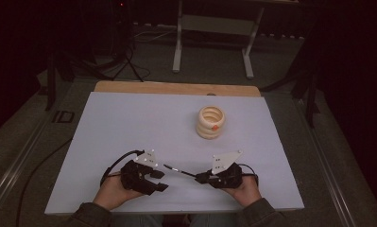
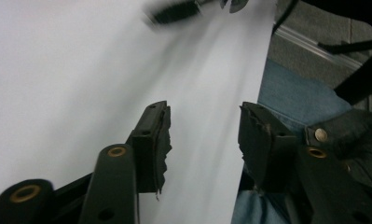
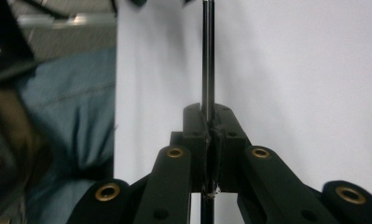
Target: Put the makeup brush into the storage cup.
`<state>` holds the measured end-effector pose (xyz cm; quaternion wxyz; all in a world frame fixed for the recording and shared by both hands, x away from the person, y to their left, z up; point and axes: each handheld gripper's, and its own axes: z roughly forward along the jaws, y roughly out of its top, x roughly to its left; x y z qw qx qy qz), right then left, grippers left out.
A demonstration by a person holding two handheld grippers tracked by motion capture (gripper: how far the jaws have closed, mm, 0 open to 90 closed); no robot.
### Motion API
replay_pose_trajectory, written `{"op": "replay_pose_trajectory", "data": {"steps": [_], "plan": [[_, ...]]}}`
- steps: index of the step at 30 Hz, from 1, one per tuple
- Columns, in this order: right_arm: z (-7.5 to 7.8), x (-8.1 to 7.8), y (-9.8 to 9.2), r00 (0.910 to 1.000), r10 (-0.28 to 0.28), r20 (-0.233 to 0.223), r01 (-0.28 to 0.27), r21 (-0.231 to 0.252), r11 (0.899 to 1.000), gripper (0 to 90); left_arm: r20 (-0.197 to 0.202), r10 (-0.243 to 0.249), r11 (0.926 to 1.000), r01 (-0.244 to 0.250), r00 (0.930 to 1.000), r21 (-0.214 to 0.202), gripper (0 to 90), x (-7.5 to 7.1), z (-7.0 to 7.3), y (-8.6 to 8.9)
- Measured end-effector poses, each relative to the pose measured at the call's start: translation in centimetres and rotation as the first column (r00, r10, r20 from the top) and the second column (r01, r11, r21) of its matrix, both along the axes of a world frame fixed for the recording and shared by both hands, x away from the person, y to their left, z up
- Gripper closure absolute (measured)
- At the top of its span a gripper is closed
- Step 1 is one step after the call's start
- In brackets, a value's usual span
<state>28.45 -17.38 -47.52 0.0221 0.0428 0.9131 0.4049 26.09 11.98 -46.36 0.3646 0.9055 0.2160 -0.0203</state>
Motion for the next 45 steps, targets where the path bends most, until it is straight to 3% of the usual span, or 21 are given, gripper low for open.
{"op": "replay_pose_trajectory", "data": {"steps": [7, 9, 14, 16, 18, 21, 22, 24, 29, 31, 33, 35, 39, 41, 45], "plan": [[0.1, 0.1, 1.5, 0.9975, -0.062, -0.034, 0.065, 0.073, 0.995, 85.2, 0.019, 0.060, 0.9963, -0.059, 0.9980, -0.062, 60.2, 0.6, 0.4, -1.6], [-0.1, 0.2, 1.8, 0.9964, -0.072, -0.045, 0.076, 0.085, 0.993, 85.2, 0.018, 0.100, 0.9909, -0.098, 0.9948, -0.092, 60.3, 1.0, 0.6, -1.8], [-0.9, 0.2, 2.4, 0.9923, -0.101, -0.072, 0.108, 0.100, 0.989, 85.2, 0.018, 0.148, 0.9791, -0.144, 0.9887, -0.143, 65.7, 1.3, 1.0, -2.0], [-1.2, 0.3, 2.5, 0.9909, -0.103, -0.086, 0.112, 0.107, 0.988, 85.2, 0.024, 0.153, 0.9770, -0.147, 0.9879, -0.154, 70.7, 1.3, 1.2, -2.0], [-1.5, 0.3, 2.6, 0.9908, -0.105, -0.085, 0.114, 0.101, 0.988, 85.2, 0.005, 0.150, 0.9731, -0.146, 0.9887, -0.178, 71.4, 1.4, 1.3, -2.0], [-1.8, 0.3, 2.8, 0.9922, -0.099, -0.076, 0.106, 0.084, 0.991, 85.2, 0.003, 0.147, 0.9728, -0.144, 0.9891, -0.181, 73.8, 1.4, 1.4, -2.0], [-1.9, 0.2, 2.9, 0.9925, -0.100, -0.071, 0.105, 0.076, 0.992, 85.2, -0.017, 0.142, 0.9703, -0.142, 0.9897, -0.196, 73.8, 1.5, 1.4, -2.1], [-2.2, 0.0, 3.3, 0.9948, -0.093, -0.042, 0.095, 0.048, 0.994, 85.2, -0.014, 0.142, 0.9703, -0.142, 0.9897, -0.195, 77.1, 1.5, 1.4, -2.1], [-2.5, -0.1, 3.5, 0.9961, -0.080, -0.038, 0.082, 0.047, 0.996, 85.0, -0.061, 0.100, 0.9650, -0.112, 0.9931, -0.237, 84.4, 1.8, 1.5, -2.0], [-2.6, -0.1, 3.7, 0.9968, -0.070, -0.038, 0.072, 0.048, 0.996, 84.2, -0.051, 0.093, 0.9688, -0.103, 0.9943, -0.226, 85.7, 1.6, 1.6, -2.2], [-2.7, -0.1, 3.9, 0.9957, -0.072, -0.058, 0.075, 0.041, 0.996, 76.9, -0.027, 0.084, 0.9756, -0.088, 0.9961, -0.201, 85.8, 1.4, 2.0, -2.5], [-2.7, -0.3, 4.1, 0.9959, -0.084, -0.034, 0.085, 0.024, 0.996, 71.2, -0.001, 0.085, 0.9822, -0.084, 0.9964, -0.168, 85.8, 1.3, 2.3, -2.7], [-1.6, -0.6, 4.2, 0.9958, -0.092, -0.003, 0.092, 0.038, 0.995, 72.1, 0.032, 0.086, 0.9913, -0.082, 0.9958, -0.103, 85.8, 1.1, 2.9, -3.2], [-1.3, -0.6, 4.1, 0.9958, -0.092, 0.003, 0.091, 0.043, 0.995, 72.1, 0.032, 0.086, 0.9913, -0.082, 0.9958, -0.103, 85.8, 1.1, 2.9, -3.2], [-0.2, -1.0, 4.4, 0.9957, -0.082, 0.043, 0.080, 0.049, 0.996, 78.4, 0.044, 0.073, 0.9959, -0.071, 0.9964, -0.057, 85.8, 1.0, 3.0, -3.8]]}}
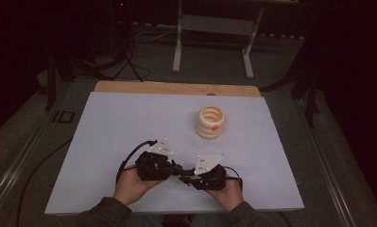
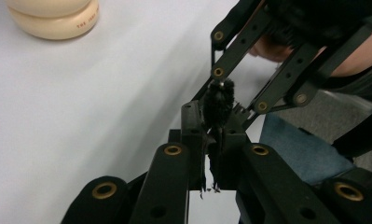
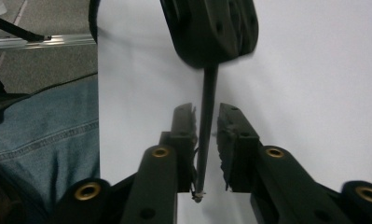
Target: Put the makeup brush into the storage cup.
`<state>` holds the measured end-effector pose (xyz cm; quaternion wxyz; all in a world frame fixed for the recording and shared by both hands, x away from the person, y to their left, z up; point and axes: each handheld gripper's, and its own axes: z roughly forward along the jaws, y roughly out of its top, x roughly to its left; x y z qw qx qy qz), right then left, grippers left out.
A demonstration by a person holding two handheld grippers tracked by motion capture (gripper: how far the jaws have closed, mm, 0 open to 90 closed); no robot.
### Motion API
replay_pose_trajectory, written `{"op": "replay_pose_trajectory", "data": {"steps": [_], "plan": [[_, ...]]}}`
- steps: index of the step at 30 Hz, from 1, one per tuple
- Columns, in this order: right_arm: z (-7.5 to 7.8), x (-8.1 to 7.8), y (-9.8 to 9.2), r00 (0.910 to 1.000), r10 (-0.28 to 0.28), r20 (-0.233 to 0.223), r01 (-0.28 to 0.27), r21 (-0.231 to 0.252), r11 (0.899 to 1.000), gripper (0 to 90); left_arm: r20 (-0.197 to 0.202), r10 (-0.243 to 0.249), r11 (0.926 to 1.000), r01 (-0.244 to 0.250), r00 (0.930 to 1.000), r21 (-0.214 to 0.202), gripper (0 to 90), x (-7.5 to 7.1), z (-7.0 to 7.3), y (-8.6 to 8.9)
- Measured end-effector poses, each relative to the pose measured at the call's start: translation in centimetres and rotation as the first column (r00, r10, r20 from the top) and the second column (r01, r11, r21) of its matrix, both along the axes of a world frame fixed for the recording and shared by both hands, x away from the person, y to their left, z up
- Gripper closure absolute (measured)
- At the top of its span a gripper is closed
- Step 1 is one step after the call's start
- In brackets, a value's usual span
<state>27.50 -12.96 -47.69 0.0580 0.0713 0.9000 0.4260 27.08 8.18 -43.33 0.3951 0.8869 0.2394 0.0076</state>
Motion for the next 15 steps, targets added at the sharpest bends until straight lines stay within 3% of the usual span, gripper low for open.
{"op": "replay_pose_trajectory", "data": {"steps": [2, 8, 9, 10, 11, 15], "plan": [[0.2, 0.0, 0.1, 0.9999, 0.010, 0.004, -0.010, 0.005, 1.000, 83.6, -0.005, -0.004, 1.0000, 0.004, 1.0000, -0.002, 85.8, -0.1, 0.0, -0.1], [0.1, 0.1, 0.0, 0.9997, 0.016, -0.017, -0.015, 0.014, 1.000, 85.3, 0.004, -0.011, 0.9999, 0.011, 0.9999, -0.003, 84.8, -0.1, -0.1, 0.1], [0.0, 0.3, -0.3, 0.9992, 0.011, -0.038, -0.010, 0.030, 1.000, 85.5, 0.014, -0.005, 0.9999, 0.005, 0.9999, -0.011, 73.2, -0.2, -0.1, 0.3], [0.0, 0.3, -0.3, 0.9992, 0.011, -0.038, -0.010, 0.030, 1.000, 85.5, 0.014, -0.005, 0.9999, 0.005, 0.9999, -0.011, 69.1, -0.2, -0.1, 0.3], [-0.2, 0.4, -0.5, 0.9989, 0.005, -0.047, -0.004, 0.033, 0.999, 85.5, 0.035, 0.002, 1.0000, -0.001, 0.9994, -0.004, 68.4, -0.4, -0.1, 0.6], [-0.4, 0.9, -1.2, 0.9976, -0.016, -0.067, 0.019, 0.042, 0.999, 85.4, 0.051, 0.022, 0.9997, -0.022, 0.9985, -0.007, 67.3, -0.6, -0.3, 1.2]]}}
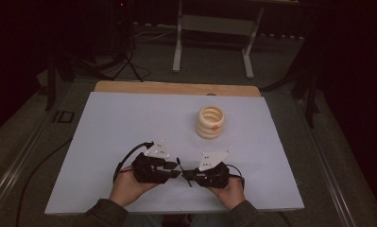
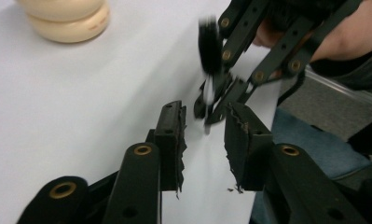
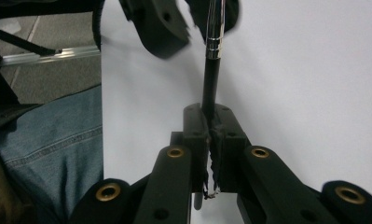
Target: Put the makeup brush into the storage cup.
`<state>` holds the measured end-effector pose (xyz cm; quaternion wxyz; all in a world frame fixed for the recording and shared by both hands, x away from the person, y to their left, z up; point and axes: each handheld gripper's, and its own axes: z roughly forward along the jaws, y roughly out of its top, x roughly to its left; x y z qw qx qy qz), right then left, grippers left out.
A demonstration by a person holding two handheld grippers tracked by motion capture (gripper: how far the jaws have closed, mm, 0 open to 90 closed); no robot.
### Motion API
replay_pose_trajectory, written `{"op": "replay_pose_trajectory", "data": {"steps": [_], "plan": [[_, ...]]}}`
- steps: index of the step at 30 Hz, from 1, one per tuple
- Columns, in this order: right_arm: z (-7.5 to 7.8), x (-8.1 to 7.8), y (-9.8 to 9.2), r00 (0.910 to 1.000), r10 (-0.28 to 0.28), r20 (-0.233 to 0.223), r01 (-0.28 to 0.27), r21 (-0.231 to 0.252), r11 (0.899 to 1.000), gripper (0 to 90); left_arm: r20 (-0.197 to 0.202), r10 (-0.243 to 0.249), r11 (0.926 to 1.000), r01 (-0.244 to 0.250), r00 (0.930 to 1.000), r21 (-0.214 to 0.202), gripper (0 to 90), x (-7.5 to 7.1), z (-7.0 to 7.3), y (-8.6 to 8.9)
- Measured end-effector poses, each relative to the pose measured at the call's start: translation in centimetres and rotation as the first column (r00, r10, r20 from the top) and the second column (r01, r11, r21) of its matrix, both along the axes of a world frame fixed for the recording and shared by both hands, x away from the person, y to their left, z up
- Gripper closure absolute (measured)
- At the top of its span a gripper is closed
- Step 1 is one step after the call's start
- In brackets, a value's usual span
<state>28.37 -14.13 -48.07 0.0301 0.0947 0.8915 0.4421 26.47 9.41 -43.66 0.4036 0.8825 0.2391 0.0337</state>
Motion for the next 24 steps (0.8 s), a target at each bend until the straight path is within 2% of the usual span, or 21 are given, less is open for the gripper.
{"op": "replay_pose_trajectory", "data": {"steps": [9, 16, 24], "plan": [[0.1, 1.1, -1.9, 0.9978, -0.060, -0.030, 0.061, 0.039, 0.997, 85.5, 0.008, 0.051, 0.9986, -0.051, 0.9987, -0.016, 63.7, -0.4, -0.8, 1.5], [0.5, 1.7, -3.1, 0.9948, -0.096, -0.034, 0.098, 0.058, 0.994, 85.5, 0.017, 0.080, 0.9968, -0.079, 0.9967, -0.008, 60.6, -0.7, -1.3, 2.6], [1.1, 2.7, -4.7, 0.9890, -0.141, -0.045, 0.144, 0.084, 0.986, 85.5, 0.037, 0.133, 0.9911, -0.133, 0.9904, -0.006, 56.2, -1.1, -2.1, 3.9]]}}
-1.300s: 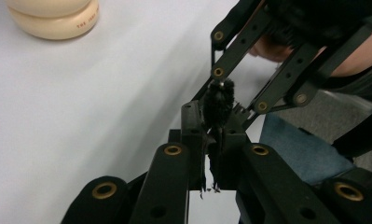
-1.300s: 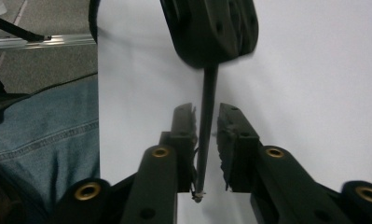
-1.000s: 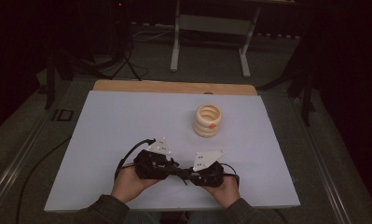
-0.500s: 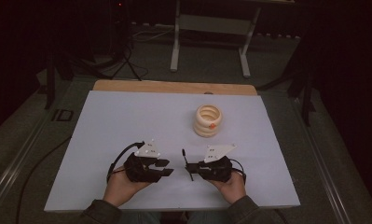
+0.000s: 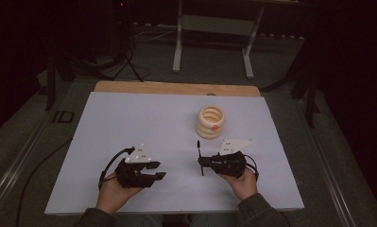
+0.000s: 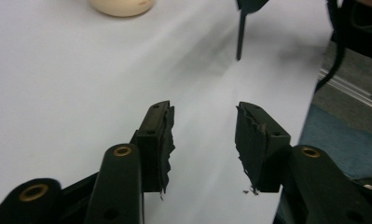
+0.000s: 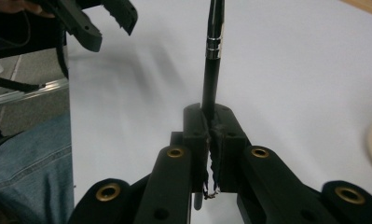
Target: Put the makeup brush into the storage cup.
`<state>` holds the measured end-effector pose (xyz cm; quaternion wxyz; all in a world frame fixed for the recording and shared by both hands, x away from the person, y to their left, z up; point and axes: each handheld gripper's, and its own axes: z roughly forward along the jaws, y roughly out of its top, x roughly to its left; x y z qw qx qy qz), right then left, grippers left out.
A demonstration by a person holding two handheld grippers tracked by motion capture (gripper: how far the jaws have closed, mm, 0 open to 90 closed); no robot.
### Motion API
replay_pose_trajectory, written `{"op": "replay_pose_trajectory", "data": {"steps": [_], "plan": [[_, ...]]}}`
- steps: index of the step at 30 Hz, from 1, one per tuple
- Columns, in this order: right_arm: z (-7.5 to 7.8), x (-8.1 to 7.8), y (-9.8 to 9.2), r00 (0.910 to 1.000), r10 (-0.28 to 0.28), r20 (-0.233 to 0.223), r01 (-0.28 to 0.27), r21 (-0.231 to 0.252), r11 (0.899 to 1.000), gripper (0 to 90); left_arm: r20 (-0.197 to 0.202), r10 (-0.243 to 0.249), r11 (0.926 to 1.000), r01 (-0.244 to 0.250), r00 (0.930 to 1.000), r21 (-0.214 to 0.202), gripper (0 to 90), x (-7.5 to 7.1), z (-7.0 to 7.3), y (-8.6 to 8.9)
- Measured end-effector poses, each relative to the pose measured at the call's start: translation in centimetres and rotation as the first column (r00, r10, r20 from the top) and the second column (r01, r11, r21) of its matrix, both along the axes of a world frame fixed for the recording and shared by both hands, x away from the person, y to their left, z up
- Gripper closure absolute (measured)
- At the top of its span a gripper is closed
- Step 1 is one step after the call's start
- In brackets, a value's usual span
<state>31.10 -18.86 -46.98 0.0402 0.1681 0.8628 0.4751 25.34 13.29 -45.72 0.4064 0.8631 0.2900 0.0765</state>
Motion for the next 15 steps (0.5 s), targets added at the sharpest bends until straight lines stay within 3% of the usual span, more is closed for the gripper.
{"op": "replay_pose_trajectory", "data": {"steps": [6, 15], "plan": [[0.5, 0.6, -0.8, 0.9997, -0.023, -0.004, 0.023, 0.011, 1.000, 85.5, 0.009, 0.036, 0.9993, -0.036, 0.9993, -0.002, 52.9, -0.3, -0.5, 1.0], [1.1, 1.3, -1.3, 0.9989, -0.046, -0.011, 0.047, 0.012, 0.999, 85.5, 0.016, 0.050, 0.9986, -0.050, 0.9986, 0.017, 48.3, -0.6, -0.8, 1.6]]}}
